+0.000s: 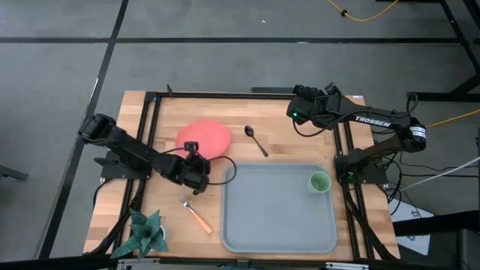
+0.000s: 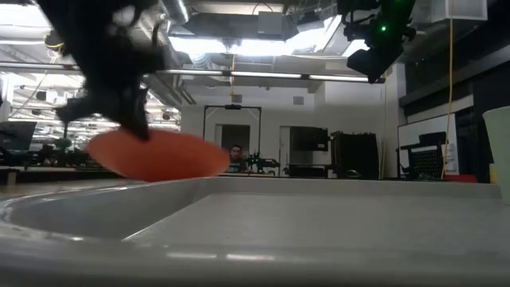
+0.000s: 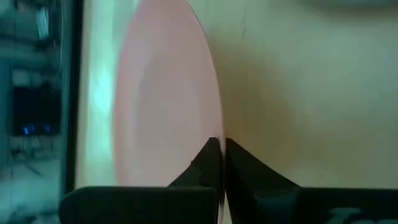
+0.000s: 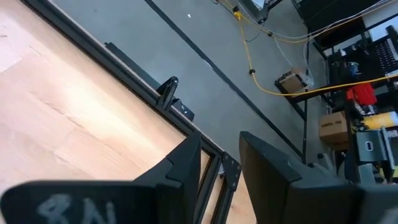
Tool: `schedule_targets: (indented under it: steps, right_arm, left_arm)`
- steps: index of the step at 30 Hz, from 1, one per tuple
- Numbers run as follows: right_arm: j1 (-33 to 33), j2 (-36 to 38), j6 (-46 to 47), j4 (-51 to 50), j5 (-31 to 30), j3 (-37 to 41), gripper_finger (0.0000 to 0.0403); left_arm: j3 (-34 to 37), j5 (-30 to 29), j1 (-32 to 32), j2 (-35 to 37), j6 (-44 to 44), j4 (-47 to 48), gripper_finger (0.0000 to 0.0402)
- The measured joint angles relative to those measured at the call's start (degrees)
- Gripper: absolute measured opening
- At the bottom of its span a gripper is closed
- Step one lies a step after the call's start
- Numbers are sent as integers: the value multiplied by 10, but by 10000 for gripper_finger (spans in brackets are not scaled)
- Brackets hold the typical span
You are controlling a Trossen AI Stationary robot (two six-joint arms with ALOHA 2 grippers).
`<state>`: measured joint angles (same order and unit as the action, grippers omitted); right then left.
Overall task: Pick and place plate/cup/fork/spoon on tray
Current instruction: Put the pink plate on the light blue tray
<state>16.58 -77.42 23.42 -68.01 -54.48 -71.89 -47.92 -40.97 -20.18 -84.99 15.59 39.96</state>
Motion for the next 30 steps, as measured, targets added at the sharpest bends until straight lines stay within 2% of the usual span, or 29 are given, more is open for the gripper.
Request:
schedule_targets:
  steps: [3, 8, 12, 16, 21, 30]
  right_arm:
    - [0, 0, 0, 0, 2, 0, 115]
    - [0, 0, -14, 0, 2, 0, 115]
    - [0, 0, -13, 1, 2, 0, 115]
    - [0, 1, -13, 3, 2, 0, 115]
    - [0, 1, -14, 10, 2, 0, 115]
    - [0, 1, -33, 18, 3, 1, 115]
  left_arm:
    - [-56, 5, -23, 0, -56, 10, 1]
    - [-112, 81, -51, -13, -204, -47, 1]
    - [-122, 82, -69, -22, -294, -121, 0]
    - [-121, 89, -71, -37, -338, -185, 0]
    - [-123, 172, -66, -75, -396, -265, 0]
    - [-126, 227, -65, -178, -509, -468, 0]
